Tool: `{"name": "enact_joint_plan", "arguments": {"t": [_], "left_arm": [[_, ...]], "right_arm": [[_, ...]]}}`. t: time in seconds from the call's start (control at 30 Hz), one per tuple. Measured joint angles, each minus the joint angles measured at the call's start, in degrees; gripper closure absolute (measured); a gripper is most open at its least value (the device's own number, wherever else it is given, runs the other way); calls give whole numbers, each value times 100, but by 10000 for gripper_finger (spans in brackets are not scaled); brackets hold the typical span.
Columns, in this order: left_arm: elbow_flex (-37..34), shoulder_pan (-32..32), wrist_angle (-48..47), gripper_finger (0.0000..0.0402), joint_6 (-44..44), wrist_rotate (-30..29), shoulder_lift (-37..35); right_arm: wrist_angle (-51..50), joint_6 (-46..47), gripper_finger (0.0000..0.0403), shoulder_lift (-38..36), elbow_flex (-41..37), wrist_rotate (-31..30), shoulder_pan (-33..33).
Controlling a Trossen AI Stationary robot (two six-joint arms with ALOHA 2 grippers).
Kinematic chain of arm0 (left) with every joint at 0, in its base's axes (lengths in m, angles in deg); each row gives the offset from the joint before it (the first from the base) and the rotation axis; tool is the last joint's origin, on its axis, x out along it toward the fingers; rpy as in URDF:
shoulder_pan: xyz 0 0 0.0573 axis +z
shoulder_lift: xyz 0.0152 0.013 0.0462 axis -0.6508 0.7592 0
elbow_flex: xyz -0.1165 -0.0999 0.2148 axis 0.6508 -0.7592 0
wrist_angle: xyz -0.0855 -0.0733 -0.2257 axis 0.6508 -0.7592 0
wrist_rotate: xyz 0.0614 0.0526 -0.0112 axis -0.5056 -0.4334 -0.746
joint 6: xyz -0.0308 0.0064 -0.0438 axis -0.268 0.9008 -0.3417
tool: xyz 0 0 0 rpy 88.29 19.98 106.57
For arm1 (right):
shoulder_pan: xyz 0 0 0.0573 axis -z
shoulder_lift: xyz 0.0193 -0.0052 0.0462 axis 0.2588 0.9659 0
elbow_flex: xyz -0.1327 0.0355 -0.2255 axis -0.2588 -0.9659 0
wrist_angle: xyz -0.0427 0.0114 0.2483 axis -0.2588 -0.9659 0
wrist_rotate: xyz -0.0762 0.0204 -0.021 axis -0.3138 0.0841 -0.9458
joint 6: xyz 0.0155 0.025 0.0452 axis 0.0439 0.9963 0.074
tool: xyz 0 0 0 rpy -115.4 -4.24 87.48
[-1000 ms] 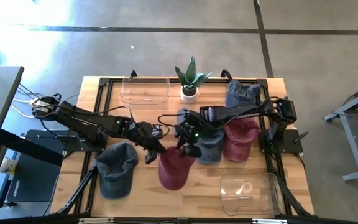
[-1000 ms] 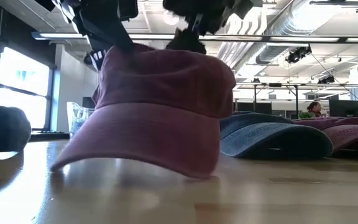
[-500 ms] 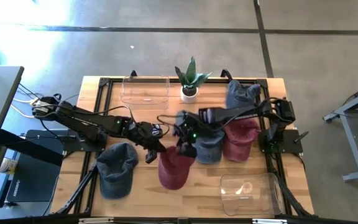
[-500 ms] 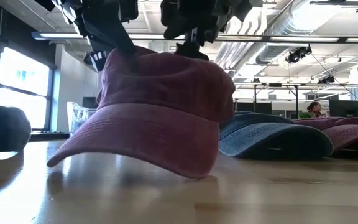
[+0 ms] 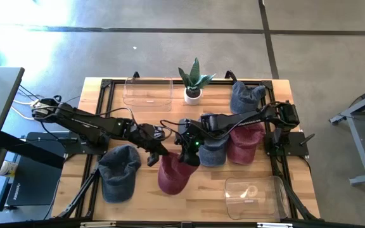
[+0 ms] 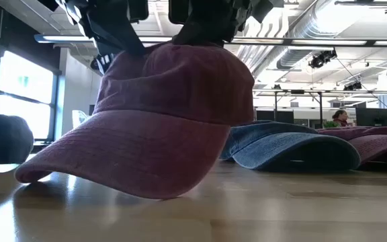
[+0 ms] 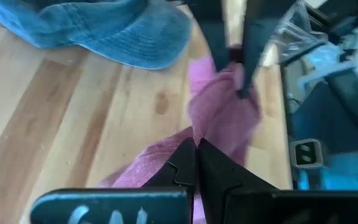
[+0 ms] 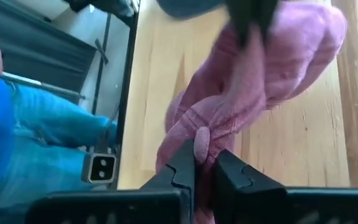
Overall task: Pick & Place hat
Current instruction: Put the left red cap into the top transparent bin
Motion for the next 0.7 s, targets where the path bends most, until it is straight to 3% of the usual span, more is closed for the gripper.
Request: {"name": "enact_joint_plan", "arguments": {"t": [0.13, 0.33, 0.43, 0.53, 0.7], "left_arm": [[8, 285, -354, 354, 29, 545, -278], [11, 912, -1743, 260, 39, 1349, -1273], [11, 1007, -2670, 237, -90, 874, -1979], [5, 995, -3195, 233, -449, 80, -2726], [4, 814, -3191, 232, -985, -866, -3770]], "right_arm": [[443, 765, 367, -127, -2, -8, 62], [1545, 1602, 387, -344, -9, -33, 236], [2355, 2230, 379, -392, 49, -81, 407], [2746, 2360, 389, -404, 325, -557, 620], [2779, 2122, 389, -405, 959, -1589, 1092]]}}
